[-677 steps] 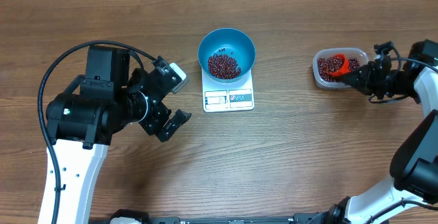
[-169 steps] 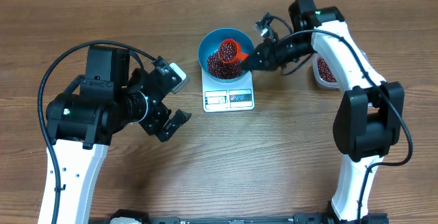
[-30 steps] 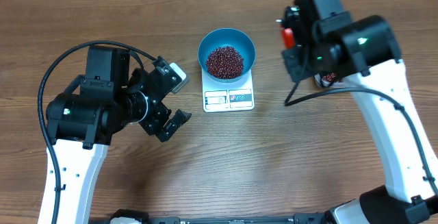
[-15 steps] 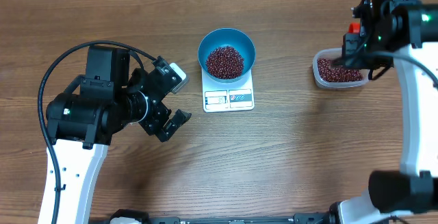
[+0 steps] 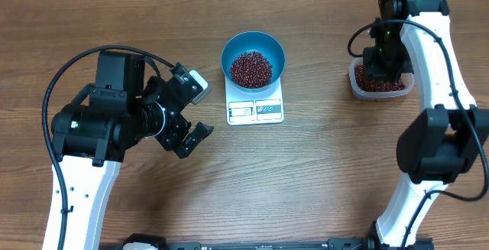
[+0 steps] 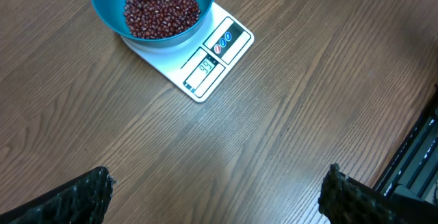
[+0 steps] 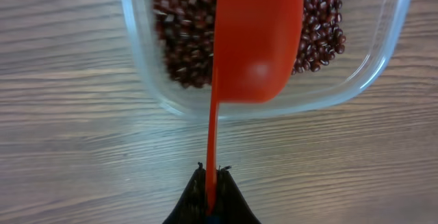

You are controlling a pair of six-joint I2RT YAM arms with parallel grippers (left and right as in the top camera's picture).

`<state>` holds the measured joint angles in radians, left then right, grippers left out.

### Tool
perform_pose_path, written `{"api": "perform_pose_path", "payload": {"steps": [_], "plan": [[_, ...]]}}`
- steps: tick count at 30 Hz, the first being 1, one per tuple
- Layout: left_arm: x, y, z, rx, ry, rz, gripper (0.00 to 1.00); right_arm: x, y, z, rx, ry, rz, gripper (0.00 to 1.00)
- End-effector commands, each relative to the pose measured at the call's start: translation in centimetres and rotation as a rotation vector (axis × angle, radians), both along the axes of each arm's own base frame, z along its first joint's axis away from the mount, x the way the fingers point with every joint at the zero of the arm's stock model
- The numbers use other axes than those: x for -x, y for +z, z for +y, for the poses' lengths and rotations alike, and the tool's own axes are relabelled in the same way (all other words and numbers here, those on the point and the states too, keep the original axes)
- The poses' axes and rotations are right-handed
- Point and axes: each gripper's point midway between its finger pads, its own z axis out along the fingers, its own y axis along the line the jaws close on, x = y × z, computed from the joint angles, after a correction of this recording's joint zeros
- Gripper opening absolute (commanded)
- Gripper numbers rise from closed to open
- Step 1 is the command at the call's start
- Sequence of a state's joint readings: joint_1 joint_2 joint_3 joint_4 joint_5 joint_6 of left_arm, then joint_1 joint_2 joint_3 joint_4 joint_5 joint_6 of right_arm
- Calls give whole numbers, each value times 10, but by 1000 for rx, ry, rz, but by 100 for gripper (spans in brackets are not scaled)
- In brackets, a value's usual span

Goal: Scoop item into bowl and weigh 150g on scale
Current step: 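Drag the red scoop through the tub beans to refill it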

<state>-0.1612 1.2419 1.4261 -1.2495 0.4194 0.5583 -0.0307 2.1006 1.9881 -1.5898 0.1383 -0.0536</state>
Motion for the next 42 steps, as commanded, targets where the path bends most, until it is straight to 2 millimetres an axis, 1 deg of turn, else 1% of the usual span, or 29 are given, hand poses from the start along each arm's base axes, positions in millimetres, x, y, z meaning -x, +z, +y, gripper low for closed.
{"api": "perform_pose_path", "payload": {"steps": [1, 8, 14, 15, 19, 25, 30, 37, 42], "plan": [[-1, 5, -1, 7, -21, -20, 100, -1, -10, -18, 47, -15, 27, 4], [-1, 5, -2, 7, -21, -20, 100, -2, -38, -39, 43, -47, 38, 4], [-1, 5, -1, 7, -21, -20, 100, -4, -51, -49, 24, -78, 20, 4], [-1, 5, -1, 7, -21, -20, 100, -5, -52, -47, 5, -77, 15, 4], [-1, 5, -1, 7, -21, -20, 100, -10, -55, -31, -130, -20, -9, 4], [-1, 5, -1, 7, -21, -20, 100, -13, -56, -26, -164, -4, -19, 4], [-1, 5, -1, 6, -21, -21, 100, -15, -54, -7, -274, 46, -33, 4], [-1, 5, -2, 7, -21, -21, 100, -11, -53, -4, -295, 61, -20, 4], [-1, 5, -1, 6, -21, -21, 100, -9, -50, 10, -385, 83, -23, 4]]}}
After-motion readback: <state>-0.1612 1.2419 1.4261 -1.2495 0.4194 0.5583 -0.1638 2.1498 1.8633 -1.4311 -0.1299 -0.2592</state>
